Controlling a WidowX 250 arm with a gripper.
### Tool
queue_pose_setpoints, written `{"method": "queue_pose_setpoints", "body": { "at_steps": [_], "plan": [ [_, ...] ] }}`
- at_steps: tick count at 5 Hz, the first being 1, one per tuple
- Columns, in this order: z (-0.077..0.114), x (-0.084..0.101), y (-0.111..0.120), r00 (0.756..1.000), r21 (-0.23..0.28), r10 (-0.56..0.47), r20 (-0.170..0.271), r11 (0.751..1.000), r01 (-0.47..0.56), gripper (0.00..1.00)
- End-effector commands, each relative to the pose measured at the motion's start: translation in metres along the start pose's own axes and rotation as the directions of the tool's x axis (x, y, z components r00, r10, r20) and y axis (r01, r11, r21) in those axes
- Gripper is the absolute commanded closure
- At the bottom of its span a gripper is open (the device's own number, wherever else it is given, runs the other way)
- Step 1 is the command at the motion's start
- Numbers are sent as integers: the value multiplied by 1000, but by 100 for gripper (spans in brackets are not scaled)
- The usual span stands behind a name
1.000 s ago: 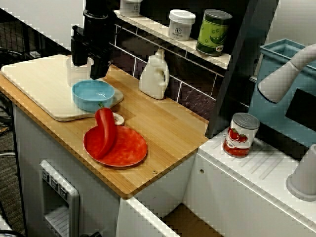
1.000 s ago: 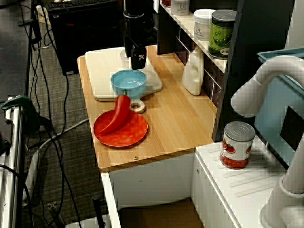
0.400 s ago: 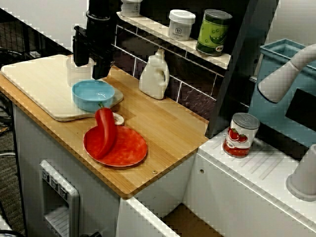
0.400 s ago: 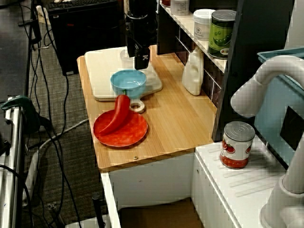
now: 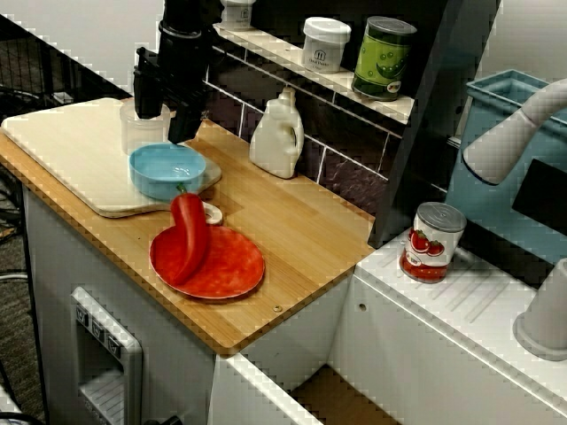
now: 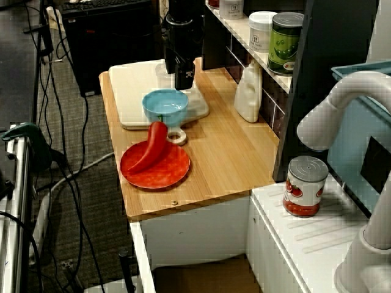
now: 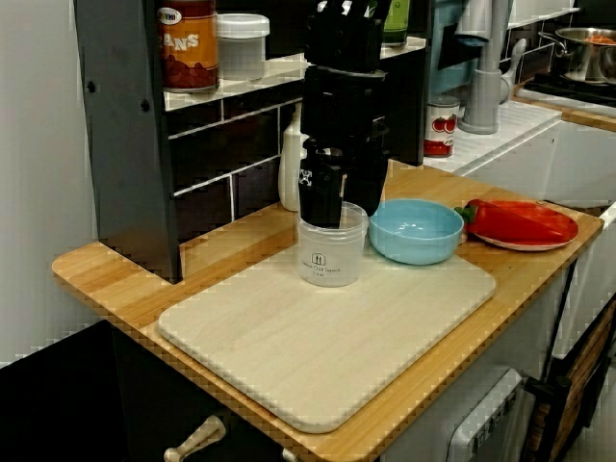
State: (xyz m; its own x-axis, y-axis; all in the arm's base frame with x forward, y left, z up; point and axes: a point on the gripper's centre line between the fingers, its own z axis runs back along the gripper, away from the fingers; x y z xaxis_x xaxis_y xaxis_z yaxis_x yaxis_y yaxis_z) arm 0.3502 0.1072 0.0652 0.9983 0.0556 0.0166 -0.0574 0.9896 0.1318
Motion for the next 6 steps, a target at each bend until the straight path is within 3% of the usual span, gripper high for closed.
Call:
{"method": "queue_pose_setpoints", "body": {
  "at_steps": [1,4,6],
  "plan": [
    [16,5,5,999,5,6,46,1000,-6,100],
    [19,4,6,999,-3,3,49,1000,-2,100],
    [42,8,4,999,-79,11,42,997,-7,100]
  ]
}}
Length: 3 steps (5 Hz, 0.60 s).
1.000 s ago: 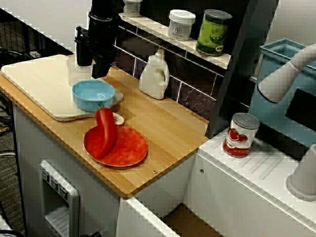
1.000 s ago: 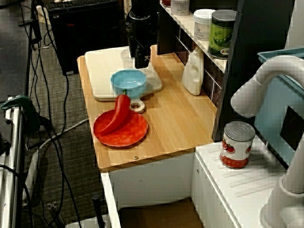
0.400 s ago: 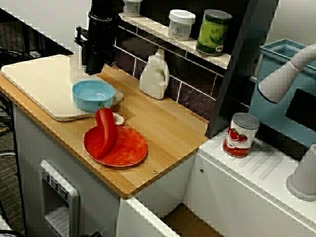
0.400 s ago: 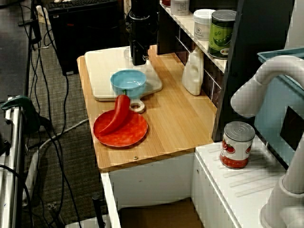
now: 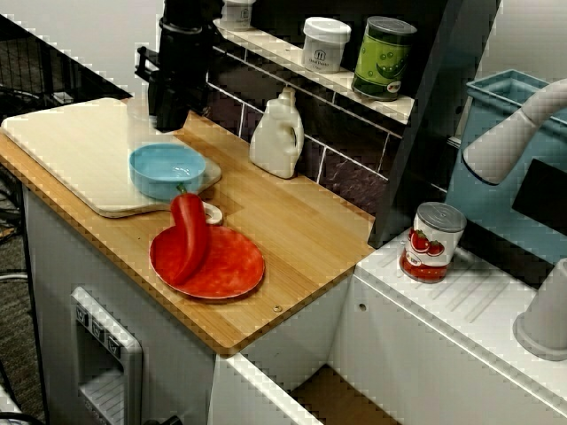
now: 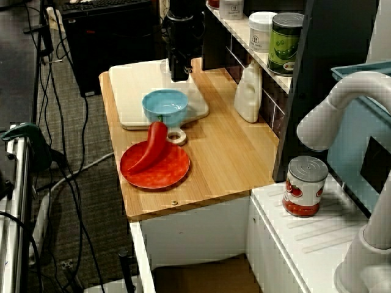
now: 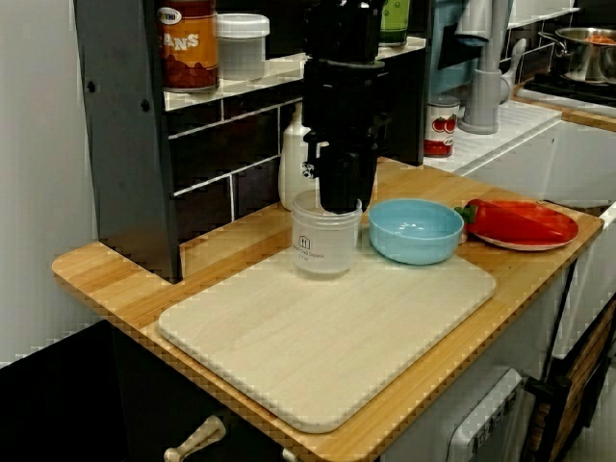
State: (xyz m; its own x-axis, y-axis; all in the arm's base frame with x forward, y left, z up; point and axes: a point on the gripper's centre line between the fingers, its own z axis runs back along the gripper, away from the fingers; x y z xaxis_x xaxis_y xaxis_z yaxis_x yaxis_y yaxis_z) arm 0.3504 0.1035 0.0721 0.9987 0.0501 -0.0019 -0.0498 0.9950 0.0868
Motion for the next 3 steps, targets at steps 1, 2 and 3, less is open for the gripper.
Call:
{"method": "queue_pose_setpoints", "body": {
  "at_steps": [1,2,3],
  "plan": [
    [50,8,3,997,-65,21,77,998,-16,100],
    [56,9,4,996,-79,28,82,997,-21,100],
    [60,7,7,996,-91,35,85,995,-28,100]
  ]
}}
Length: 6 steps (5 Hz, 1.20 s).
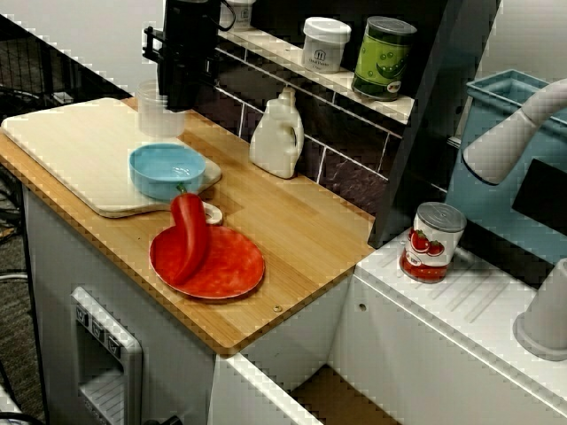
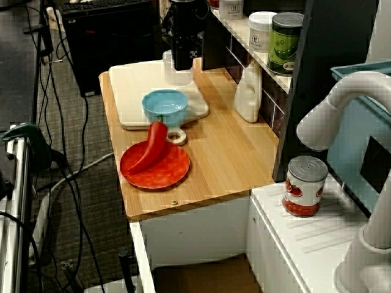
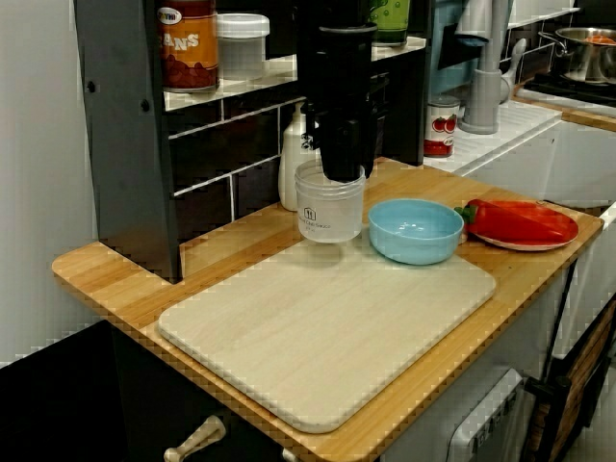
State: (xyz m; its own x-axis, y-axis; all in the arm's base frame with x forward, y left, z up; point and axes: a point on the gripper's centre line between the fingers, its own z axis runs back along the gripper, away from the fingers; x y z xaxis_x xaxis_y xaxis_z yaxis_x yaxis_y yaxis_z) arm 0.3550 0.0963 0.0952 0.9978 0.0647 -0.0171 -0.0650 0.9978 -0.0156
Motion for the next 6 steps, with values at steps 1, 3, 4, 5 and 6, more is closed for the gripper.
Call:
{"method": "queue_pose_setpoints", "body": {
  "at_steps": [1,3,4,5,6],
  "plan": [
    [46,-2,14,993,-14,21,115,1000,-20,100],
    [53,-10,18,992,-32,23,120,999,-19,100],
    [55,-14,21,992,-32,27,125,999,-23,100],
    [54,-18,22,992,-29,23,121,999,-20,100],
    [58,-21,24,992,-39,23,122,999,-18,100]
  ]
}}
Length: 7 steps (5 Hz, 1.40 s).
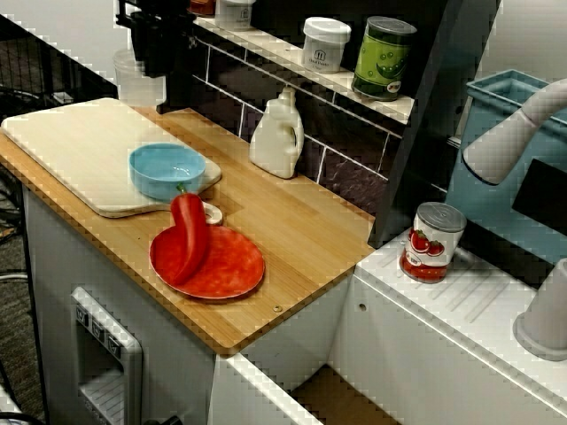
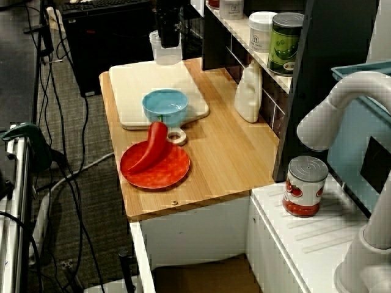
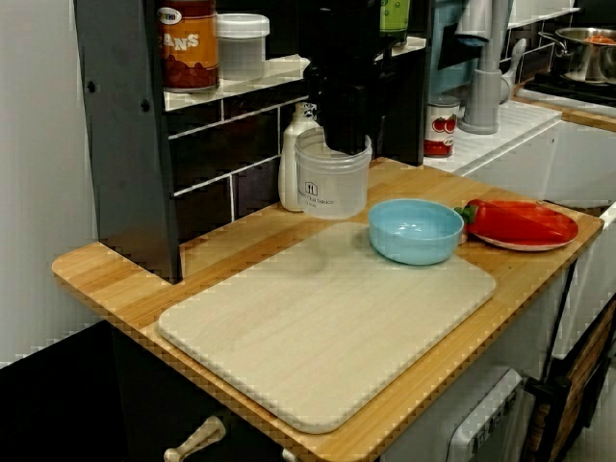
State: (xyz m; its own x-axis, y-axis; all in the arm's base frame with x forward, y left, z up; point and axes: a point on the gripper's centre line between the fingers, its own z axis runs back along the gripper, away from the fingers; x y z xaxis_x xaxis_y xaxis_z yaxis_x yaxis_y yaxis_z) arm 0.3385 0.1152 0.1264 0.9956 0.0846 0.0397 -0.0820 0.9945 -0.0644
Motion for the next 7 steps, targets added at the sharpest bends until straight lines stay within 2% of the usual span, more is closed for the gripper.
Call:
{"method": "queue_pose_setpoints", "body": {
  "at_steps": [1,2,3,7],
  "plan": [
    [26,-5,7,998,16,9,61,1000,-10,100],
    [20,-6,12,997,49,15,71,999,-18,100],
    [19,-7,18,997,55,25,74,998,-29,100],
    [20,-19,50,993,38,70,98,997,-74,100]
  ]
}}
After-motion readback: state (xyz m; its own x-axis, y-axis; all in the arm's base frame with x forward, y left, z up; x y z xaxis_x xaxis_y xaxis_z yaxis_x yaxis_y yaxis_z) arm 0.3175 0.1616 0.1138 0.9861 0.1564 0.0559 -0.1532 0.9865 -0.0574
